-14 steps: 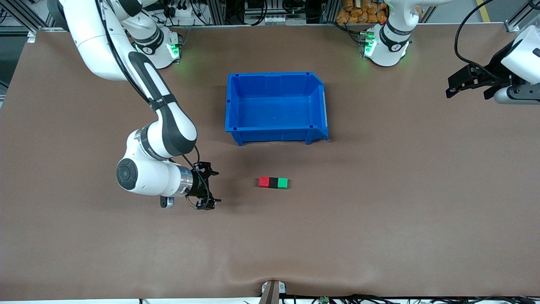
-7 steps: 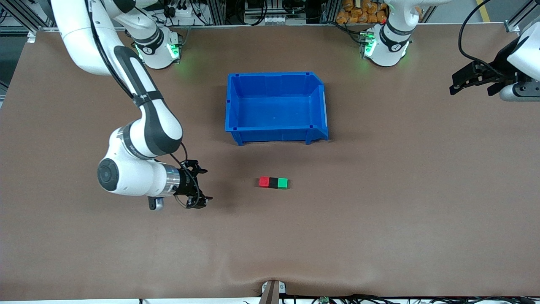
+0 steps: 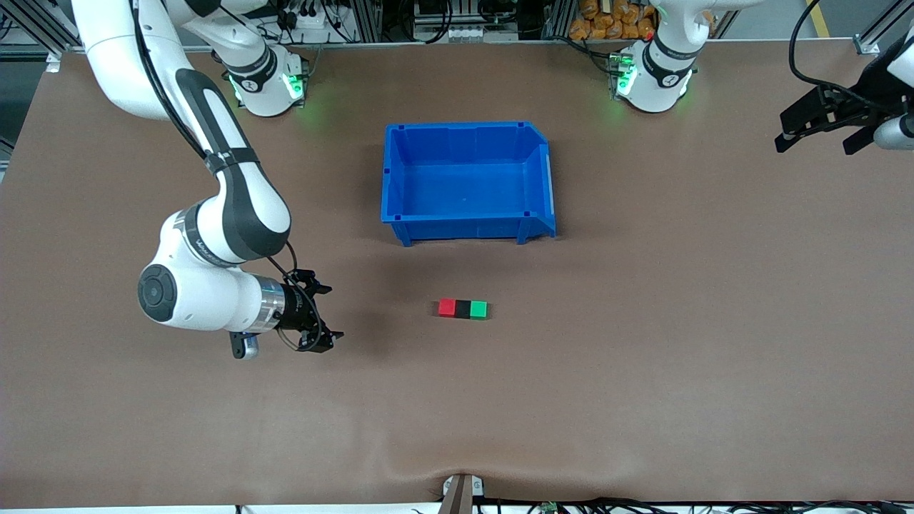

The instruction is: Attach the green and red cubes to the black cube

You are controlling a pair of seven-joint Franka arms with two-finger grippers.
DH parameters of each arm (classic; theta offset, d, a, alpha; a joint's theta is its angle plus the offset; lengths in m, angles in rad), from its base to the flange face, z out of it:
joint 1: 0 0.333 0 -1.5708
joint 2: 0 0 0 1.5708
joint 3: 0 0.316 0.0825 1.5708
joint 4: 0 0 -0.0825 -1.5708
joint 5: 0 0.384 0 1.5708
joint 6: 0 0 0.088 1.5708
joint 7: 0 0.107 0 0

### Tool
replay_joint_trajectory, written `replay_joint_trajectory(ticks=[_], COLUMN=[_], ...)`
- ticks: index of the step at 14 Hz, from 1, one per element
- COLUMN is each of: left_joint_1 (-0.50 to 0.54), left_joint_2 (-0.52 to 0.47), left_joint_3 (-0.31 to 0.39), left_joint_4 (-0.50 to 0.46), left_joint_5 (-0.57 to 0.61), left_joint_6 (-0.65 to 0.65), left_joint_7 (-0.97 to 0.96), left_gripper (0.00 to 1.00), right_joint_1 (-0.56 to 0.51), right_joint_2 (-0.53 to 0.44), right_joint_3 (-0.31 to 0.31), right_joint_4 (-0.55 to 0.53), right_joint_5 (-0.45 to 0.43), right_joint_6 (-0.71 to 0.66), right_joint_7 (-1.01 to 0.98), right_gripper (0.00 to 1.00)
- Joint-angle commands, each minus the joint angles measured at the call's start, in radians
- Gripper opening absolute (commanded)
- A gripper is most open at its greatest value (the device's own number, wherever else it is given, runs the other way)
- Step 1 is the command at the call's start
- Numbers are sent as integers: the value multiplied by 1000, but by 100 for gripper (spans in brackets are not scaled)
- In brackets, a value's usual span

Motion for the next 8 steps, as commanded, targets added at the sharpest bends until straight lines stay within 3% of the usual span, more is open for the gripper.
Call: replay_joint_trajectory(ticks=[1,8], left_joint_1=[0,-40], left_joint_2=[8,6], left_joint_3=[-6,-32], left_joint_4=[10,11], left_joint_5=[-15,-11], left_joint_6=[-37,-46], left_joint_7=[16,31], left_gripper=[100,100], right_joint_1=[-39,-66], right_joint_2=[-40,-63], right_joint_3=[18,17], right_joint_4=[-23,-23], right_joint_5=[-16,-68], right_joint_6=[-39,-117], right_joint_7=[-66,-189], right_gripper=[100,100])
